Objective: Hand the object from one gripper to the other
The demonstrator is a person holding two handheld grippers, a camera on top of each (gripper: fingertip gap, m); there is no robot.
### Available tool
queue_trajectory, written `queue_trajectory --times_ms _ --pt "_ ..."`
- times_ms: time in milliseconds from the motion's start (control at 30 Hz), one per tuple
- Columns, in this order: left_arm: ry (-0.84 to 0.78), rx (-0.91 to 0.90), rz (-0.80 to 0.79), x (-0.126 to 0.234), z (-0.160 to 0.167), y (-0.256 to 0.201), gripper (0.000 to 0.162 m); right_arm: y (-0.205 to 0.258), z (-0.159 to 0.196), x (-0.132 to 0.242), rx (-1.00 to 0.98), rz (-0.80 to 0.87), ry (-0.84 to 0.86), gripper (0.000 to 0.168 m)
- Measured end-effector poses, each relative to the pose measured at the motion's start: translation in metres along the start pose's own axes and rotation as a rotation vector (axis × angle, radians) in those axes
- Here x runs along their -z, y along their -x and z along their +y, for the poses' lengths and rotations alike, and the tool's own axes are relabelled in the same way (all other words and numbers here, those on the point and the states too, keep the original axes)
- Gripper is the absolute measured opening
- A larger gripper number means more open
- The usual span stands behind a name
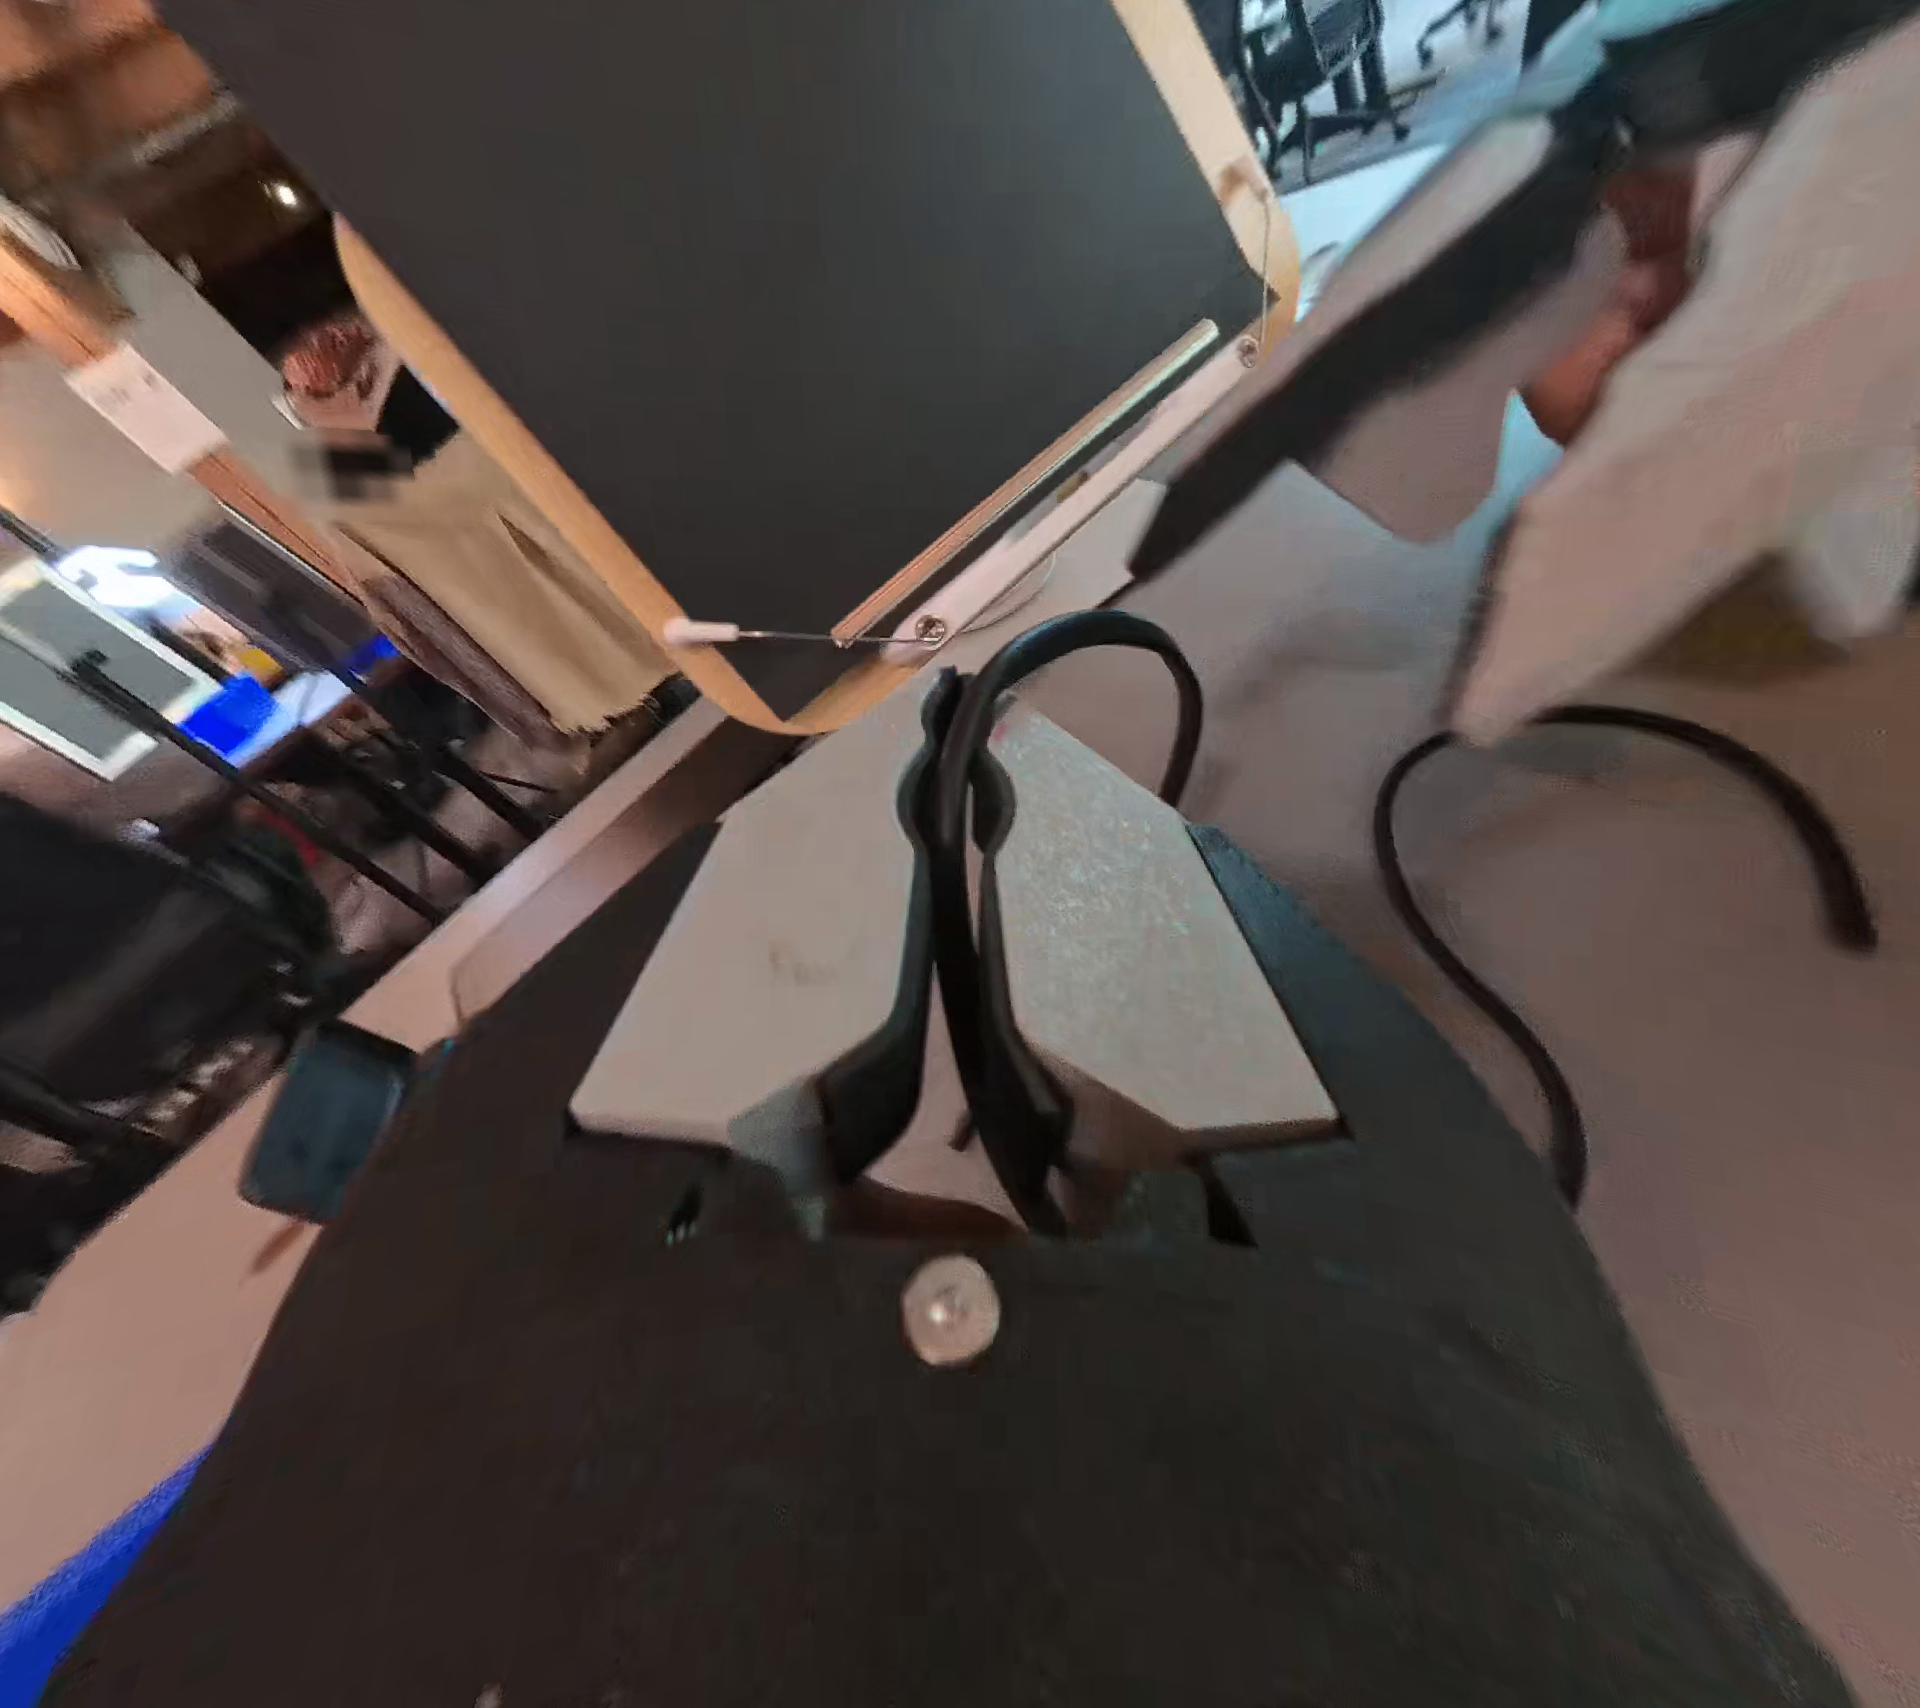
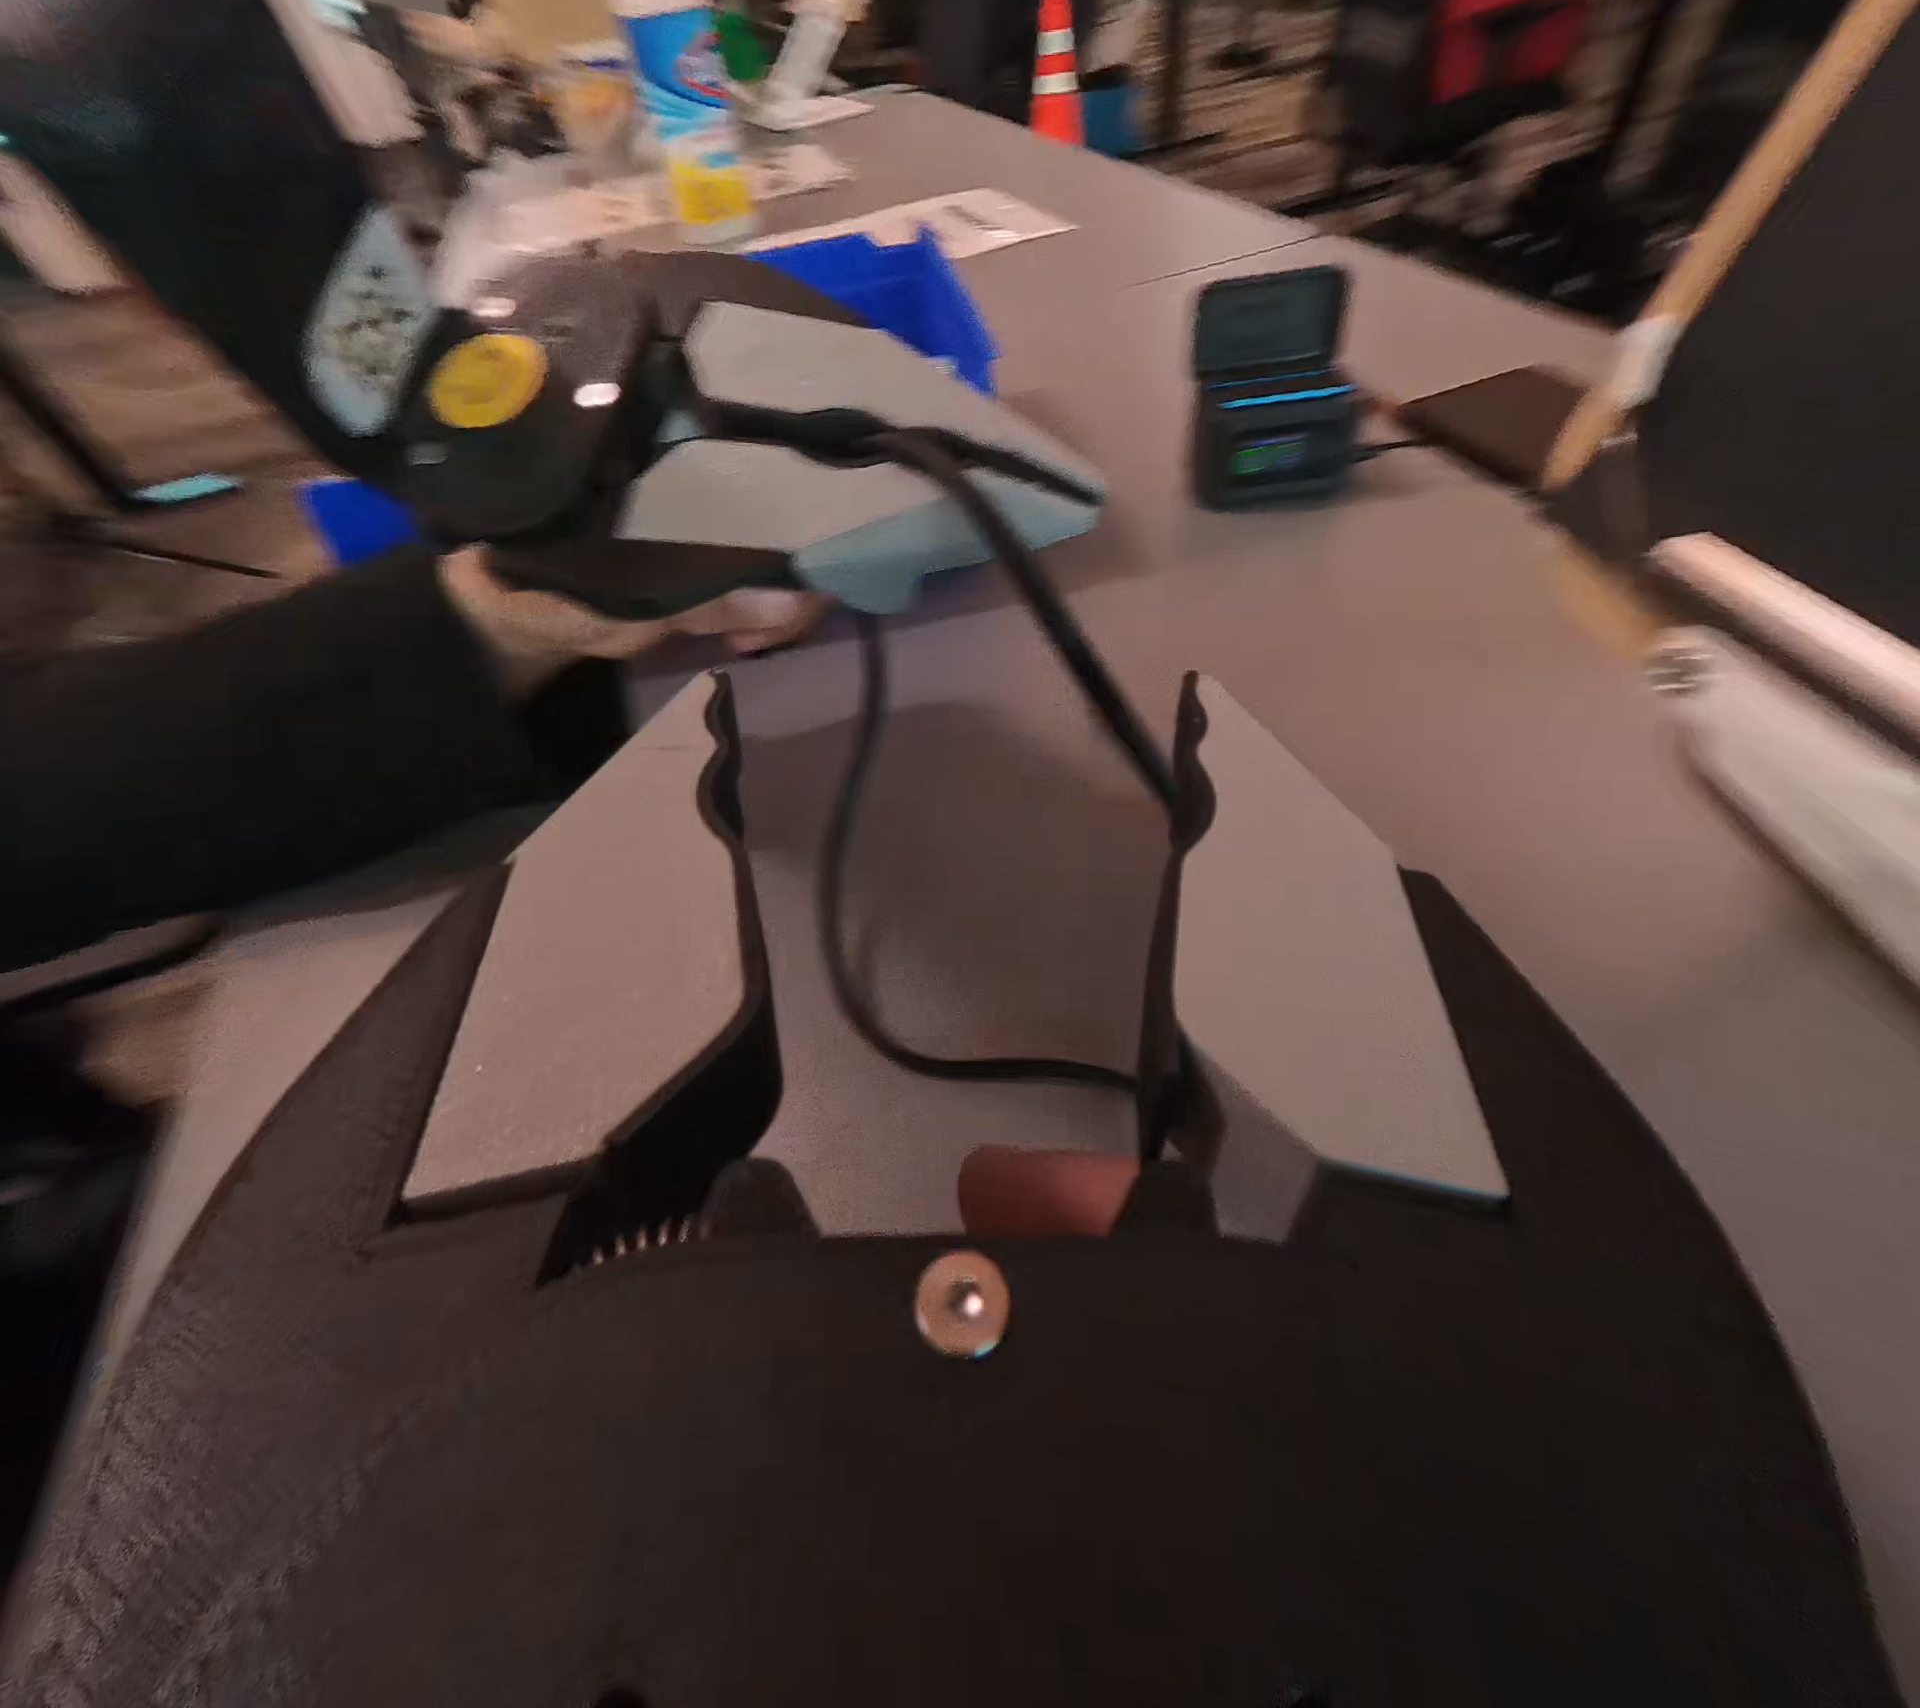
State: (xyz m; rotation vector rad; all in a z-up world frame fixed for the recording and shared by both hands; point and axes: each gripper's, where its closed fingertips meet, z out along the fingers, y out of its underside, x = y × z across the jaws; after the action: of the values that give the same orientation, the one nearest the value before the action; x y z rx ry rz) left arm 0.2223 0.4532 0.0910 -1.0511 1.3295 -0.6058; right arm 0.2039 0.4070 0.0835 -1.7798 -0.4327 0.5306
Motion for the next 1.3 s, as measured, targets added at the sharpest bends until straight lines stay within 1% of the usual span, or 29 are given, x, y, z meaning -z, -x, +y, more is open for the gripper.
queue_trajectory --times_ms 33,67,167,200,233,300,433,467,533,567,600,633,667,700,800,833,900,1000,1067,1133,1167,1200,1267,1300 --pt "0.005 -0.019 0.010 0.000 -0.002 -0.005 0.000 -0.009 -0.002 0.003 0.047 0.068 -0.008 0.087" --pt "0.006 -0.002 0.029 0.000 -0.004 -0.010 0.000 -0.013 -0.005 0.005 0.085 0.112 -0.018 0.091" --pt "0.042 0.169 0.069 -0.002 -0.006 -0.015 0.000 -0.014 -0.001 -0.001 0.137 0.157 0.003 0.108" --pt "0.065 0.226 0.079 -0.002 -0.005 -0.015 0.000 -0.012 0.004 -0.006 0.152 0.161 0.030 0.115" --pt "0.077 0.265 0.073 -0.001 -0.004 -0.013 0.000 -0.010 0.011 -0.011 0.172 0.169 0.066 0.118" --pt "0.065 0.303 0.084 0.001 -0.009 -0.012 0.000 -0.008 0.025 -0.023 0.220 0.204 0.139 0.122" --pt "0.021 0.418 0.183 0.006 -0.022 -0.020 0.000 -0.005 0.057 -0.049 0.348 0.276 0.270 0.126" --pt "0.012 0.452 0.194 0.007 -0.024 -0.020 0.000 -0.004 0.066 -0.055 0.373 0.279 0.301 0.130" --pt "-0.002 0.508 0.209 0.009 -0.027 -0.018 0.000 0.005 0.084 -0.068 0.391 0.250 0.362 0.129" --pt "-0.015 0.529 0.216 0.009 -0.029 -0.017 0.000 0.006 0.090 -0.073 0.401 0.252 0.383 0.123" --pt "-0.024 0.547 0.225 0.010 -0.030 -0.016 0.000 0.005 0.093 -0.075 0.422 0.272 0.398 0.106" --pt "-0.025 0.556 0.228 0.011 -0.030 -0.015 0.000 0.004 0.094 -0.076 0.449 0.293 0.409 0.066" --pt "-0.023 0.554 0.218 0.011 -0.028 -0.012 0.000 0.005 0.094 -0.076 0.473 0.294 0.410 0.023" --pt "-0.020 0.549 0.199 0.011 -0.026 -0.008 0.000 0.008 0.093 -0.075 0.479 0.272 0.405 0.000" --pt "-0.010 0.552 0.151 0.012 -0.018 0.005 0.000 0.006 0.085 -0.068 0.419 0.256 0.377 0.000" --pt "-0.008 0.560 0.144 0.013 -0.016 0.008 0.003 0.003 0.080 -0.064 0.378 0.251 0.356 0.000" --pt "0.009 0.574 0.132 0.014 -0.011 0.015 0.020 -0.002 0.070 -0.056 0.261 0.220 0.298 0.000" --pt "0.006 0.557 0.111 0.015 -0.008 0.022 0.033 -0.008 0.049 -0.041 0.093 0.160 0.186 0.000" --pt "0.019 0.514 0.109 0.016 -0.006 0.022 0.040 -0.014 0.035 -0.029 0.013 0.147 0.114 0.000" --pt "0.051 0.463 0.147 0.016 -0.002 0.013 0.046 -0.022 0.022 -0.017 -0.041 0.153 0.054 0.000" --pt "0.080 0.437 0.190 0.016 0.002 0.003 0.047 -0.024 0.016 -0.011 -0.060 0.150 0.023 0.000" --pt "0.116 0.413 0.246 0.015 0.006 -0.010 0.048 -0.025 0.010 -0.006 -0.077 0.141 -0.012 0.000" --pt "0.188 0.364 0.355 0.013 0.016 -0.040 0.058 -0.025 -0.003 0.002 -0.117 0.115 -0.084 0.000" --pt "0.208 0.334 0.384 0.010 0.019 -0.052 0.059 -0.024 -0.007 0.005 -0.139 0.097 -0.111 0.000"
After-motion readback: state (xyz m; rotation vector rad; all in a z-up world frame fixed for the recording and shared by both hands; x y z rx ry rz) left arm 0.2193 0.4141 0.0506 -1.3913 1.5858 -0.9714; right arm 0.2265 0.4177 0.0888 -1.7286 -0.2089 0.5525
